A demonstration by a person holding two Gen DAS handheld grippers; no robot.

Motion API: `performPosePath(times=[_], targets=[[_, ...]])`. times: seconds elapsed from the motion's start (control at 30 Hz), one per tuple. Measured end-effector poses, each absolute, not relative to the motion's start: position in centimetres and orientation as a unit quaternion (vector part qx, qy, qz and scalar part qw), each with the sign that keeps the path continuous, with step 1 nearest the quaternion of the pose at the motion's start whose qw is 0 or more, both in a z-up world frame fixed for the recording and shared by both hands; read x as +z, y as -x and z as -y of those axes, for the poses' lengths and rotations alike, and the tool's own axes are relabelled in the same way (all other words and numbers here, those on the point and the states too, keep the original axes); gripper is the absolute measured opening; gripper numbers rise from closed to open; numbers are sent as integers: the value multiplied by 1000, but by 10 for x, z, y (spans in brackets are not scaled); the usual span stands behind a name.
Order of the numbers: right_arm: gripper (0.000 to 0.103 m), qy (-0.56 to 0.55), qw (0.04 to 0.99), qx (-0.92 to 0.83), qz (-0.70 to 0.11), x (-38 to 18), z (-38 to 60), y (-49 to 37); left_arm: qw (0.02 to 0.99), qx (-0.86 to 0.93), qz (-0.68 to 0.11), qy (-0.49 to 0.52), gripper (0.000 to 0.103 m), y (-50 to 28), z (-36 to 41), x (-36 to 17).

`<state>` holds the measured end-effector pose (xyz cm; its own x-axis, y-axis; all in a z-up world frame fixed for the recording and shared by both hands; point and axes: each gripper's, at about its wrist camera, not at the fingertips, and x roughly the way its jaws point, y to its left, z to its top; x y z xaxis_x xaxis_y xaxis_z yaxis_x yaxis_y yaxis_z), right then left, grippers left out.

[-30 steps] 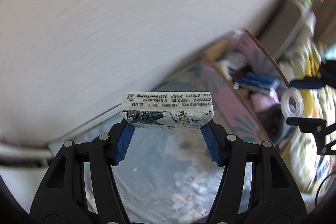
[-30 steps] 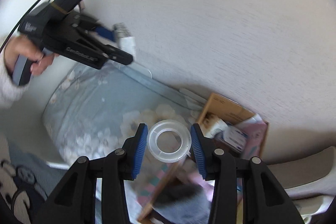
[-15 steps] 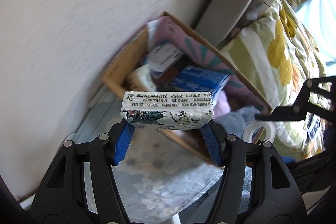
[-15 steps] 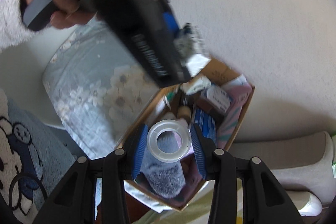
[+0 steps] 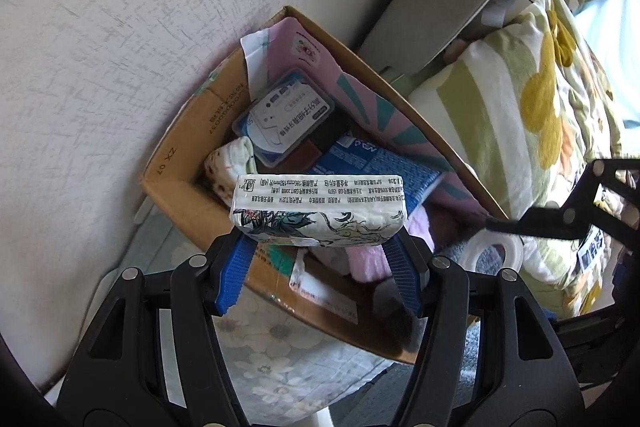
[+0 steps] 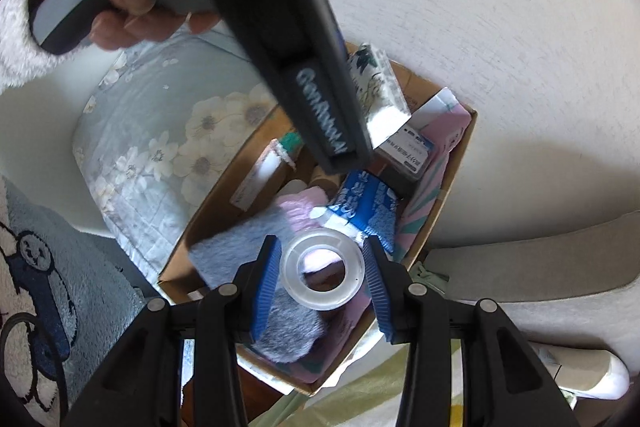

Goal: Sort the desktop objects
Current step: 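Lift and carry the tape roll and printed box over the cardboard box, then open both tools to drop the tape roll and printed box into the box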

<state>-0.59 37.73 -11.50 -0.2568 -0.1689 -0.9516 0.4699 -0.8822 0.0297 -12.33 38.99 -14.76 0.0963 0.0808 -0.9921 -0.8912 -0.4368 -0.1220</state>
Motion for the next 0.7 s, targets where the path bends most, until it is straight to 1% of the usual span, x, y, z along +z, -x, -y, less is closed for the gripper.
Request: performPosePath(times=[0.4, 0.43, 0.47, 0.5, 0.53, 0.57, 0.6, 0.63, 0.7], targets=[[39, -577, 215, -780, -116, -132, -385, 30, 388, 588, -341, 622, 60, 136, -387, -166], [39, -577, 212, -780, -116, -133, -385, 31, 384, 590, -344, 622, 67, 137, -388, -167], [39, -580, 208, -779, -115, -135, -385, 33, 381, 590, -345, 622, 90, 137, -388, -168], [41, -582, 207, -778, -113, -137, -385, 34, 380, 590, -342, 625, 103, 138, -387, -168], [59, -586, 207, -776, -111, -139, -385, 35, 382, 591, -336, 626, 103, 139, -386, -168], [87, -587, 209, -775, -108, -140, -385, 35, 387, 590, -326, 629, 103, 140, -384, -167], [98, -582, 212, -778, -104, -140, -385, 34, 392, 589, -321, 630, 103, 140, -383, -167], [103, -577, 217, -781, -101, -140, -385, 32, 395, 590, -319, 628, 103, 140, -383, -166], [103, -577, 221, -780, -97, -139, -384, 29, 393, 598, -325, 618, 103, 139, -382, -165]])
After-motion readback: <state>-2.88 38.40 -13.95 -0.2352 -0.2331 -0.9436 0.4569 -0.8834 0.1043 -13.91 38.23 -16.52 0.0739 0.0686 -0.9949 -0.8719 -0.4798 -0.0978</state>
